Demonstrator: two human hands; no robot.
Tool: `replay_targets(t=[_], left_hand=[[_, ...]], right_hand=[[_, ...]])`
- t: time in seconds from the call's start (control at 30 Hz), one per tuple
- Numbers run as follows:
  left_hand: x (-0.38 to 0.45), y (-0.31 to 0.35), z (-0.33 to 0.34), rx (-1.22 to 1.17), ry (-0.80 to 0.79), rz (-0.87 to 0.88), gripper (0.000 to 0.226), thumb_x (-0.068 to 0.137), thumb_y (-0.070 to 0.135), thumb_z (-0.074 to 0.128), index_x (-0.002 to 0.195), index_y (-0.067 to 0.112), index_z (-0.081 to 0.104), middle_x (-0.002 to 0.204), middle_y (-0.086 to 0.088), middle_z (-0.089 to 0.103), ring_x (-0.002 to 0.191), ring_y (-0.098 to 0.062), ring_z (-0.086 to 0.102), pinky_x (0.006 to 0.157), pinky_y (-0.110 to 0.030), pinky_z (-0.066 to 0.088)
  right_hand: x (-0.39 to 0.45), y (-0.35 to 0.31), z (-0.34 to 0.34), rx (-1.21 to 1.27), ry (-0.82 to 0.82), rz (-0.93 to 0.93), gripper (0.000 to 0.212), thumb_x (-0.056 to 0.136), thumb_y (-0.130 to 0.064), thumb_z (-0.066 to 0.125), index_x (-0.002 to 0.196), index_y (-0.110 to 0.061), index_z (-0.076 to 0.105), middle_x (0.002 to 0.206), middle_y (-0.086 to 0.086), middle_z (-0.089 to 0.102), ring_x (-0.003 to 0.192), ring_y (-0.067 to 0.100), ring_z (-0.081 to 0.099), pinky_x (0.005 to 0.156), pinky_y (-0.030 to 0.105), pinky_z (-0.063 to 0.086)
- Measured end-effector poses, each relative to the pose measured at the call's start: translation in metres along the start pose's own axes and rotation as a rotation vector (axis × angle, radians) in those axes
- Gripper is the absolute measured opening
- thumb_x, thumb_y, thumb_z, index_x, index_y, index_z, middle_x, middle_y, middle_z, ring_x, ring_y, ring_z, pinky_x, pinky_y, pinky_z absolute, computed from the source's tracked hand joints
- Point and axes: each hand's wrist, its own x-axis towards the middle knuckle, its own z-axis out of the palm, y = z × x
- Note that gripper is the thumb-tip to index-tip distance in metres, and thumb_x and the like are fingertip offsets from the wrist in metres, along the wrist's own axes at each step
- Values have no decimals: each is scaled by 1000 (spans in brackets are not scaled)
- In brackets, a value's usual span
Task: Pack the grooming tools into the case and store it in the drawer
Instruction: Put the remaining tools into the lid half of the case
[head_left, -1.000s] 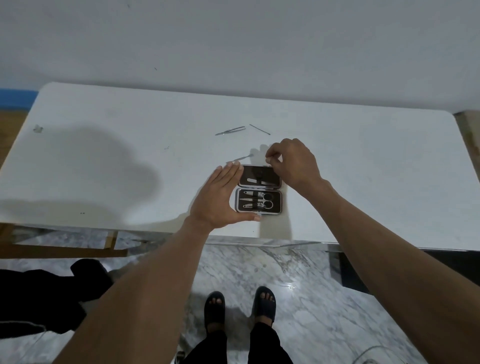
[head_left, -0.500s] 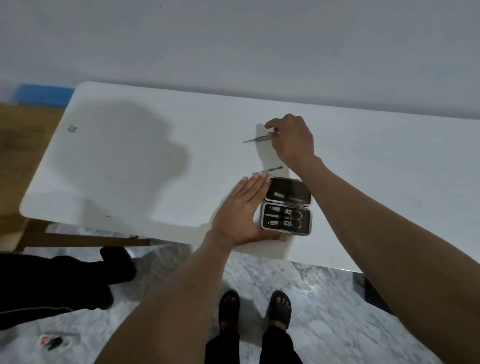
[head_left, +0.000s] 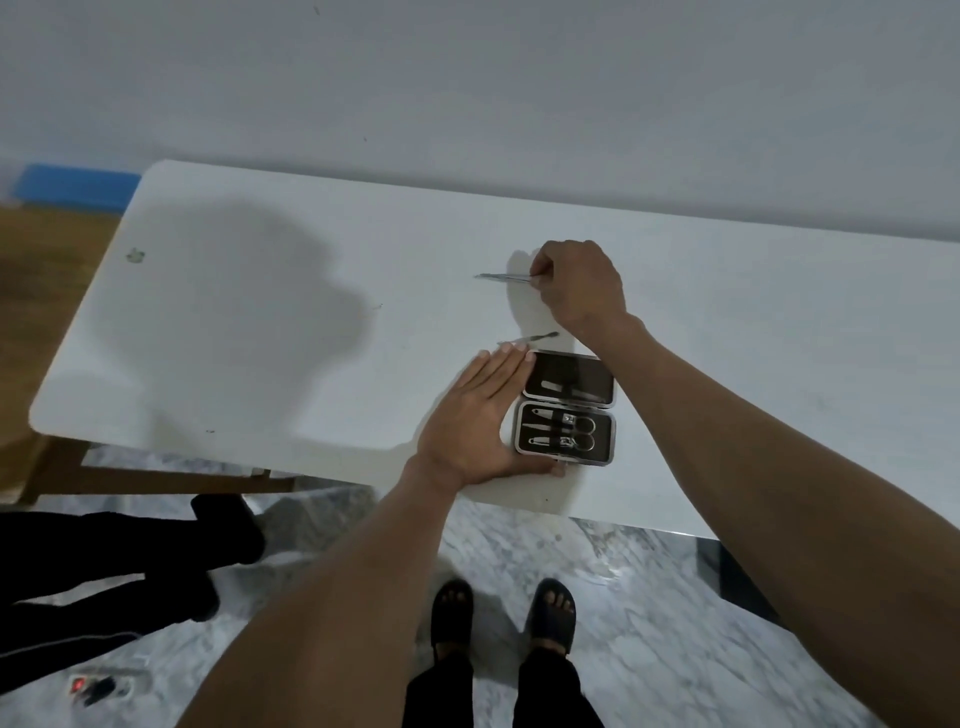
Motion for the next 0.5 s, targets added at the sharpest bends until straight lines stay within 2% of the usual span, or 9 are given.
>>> replay_targets(t=[0.1, 0.2, 0.33, 0.5], left_hand=[[0, -1, 0, -10, 17, 9, 127, 72, 93, 55, 158, 3, 34, 167, -10, 31, 157, -20, 24, 128, -46, 24], [0, -2, 0, -15, 5, 15, 126, 74, 95, 47, 159, 3, 33, 167, -11, 31, 157, -22, 25, 128, -47, 23], [-1, -1, -1, -11, -22, 1, 132, 68, 97, 51, 160, 5, 30, 168, -10, 28, 158, -21, 23, 129, -46, 19], [-1, -1, -2, -14, -45, -18, 138, 63, 99, 53, 161, 6, 27, 169, -9, 26, 159, -20, 19, 131, -42, 13]], right_hand=[[-12, 6, -12, 72, 7, -16, 13, 88, -13, 64, 99, -15, 70, 95, 4, 73, 97, 25, 62, 82, 39, 51], [-33, 16, -23, 76, 25, -20, 18, 88, -15, 65, 105, -14, 72, 97, 4, 74, 95, 23, 63, 79, 31, 48], [-72, 33, -34, 97, 56, 20, 11, 85, -20, 68, 93, -19, 76, 91, -1, 74, 86, 17, 63, 70, 27, 43], [-119, 55, -39, 82, 68, 87, 8, 83, -26, 68, 89, -25, 74, 87, -7, 71, 88, 16, 58, 72, 33, 48]])
